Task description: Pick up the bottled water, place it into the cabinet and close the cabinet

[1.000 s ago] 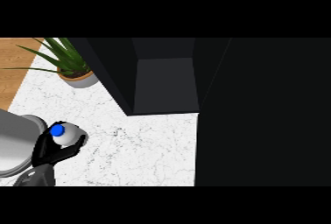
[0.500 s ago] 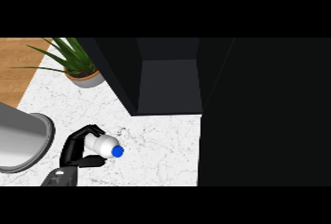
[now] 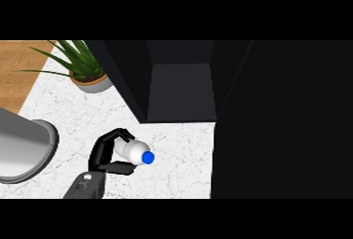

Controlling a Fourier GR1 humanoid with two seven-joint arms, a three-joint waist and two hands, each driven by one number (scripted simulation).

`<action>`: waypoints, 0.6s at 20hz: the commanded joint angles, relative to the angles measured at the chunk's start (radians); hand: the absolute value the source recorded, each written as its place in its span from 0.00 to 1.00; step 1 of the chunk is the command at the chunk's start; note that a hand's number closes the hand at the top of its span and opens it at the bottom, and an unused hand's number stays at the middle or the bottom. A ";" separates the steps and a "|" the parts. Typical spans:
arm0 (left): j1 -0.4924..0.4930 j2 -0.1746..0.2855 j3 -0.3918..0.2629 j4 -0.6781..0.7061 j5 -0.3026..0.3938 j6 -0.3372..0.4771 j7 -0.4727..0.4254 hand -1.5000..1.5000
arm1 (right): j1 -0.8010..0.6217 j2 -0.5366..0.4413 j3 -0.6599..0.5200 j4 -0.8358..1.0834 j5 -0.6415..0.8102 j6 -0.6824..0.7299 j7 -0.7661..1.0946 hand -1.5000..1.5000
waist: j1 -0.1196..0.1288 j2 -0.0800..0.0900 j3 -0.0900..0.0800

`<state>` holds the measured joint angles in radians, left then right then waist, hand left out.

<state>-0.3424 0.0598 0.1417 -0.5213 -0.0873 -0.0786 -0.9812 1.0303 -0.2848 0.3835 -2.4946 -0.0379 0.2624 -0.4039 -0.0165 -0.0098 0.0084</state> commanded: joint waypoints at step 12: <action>-0.153 -0.060 -0.466 -0.249 0.401 0.304 0.400 1.00 | 0.017 -0.037 -0.069 -0.121 -0.088 0.011 0.024 0.00 | -0.016 0.009 -0.009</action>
<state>-0.4378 0.0034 -0.2097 -0.7143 0.2250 0.1289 -0.6839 1.0378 -0.3027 0.3500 -2.4929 -0.0439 0.2693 -0.4307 -0.0292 -0.0044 -0.0002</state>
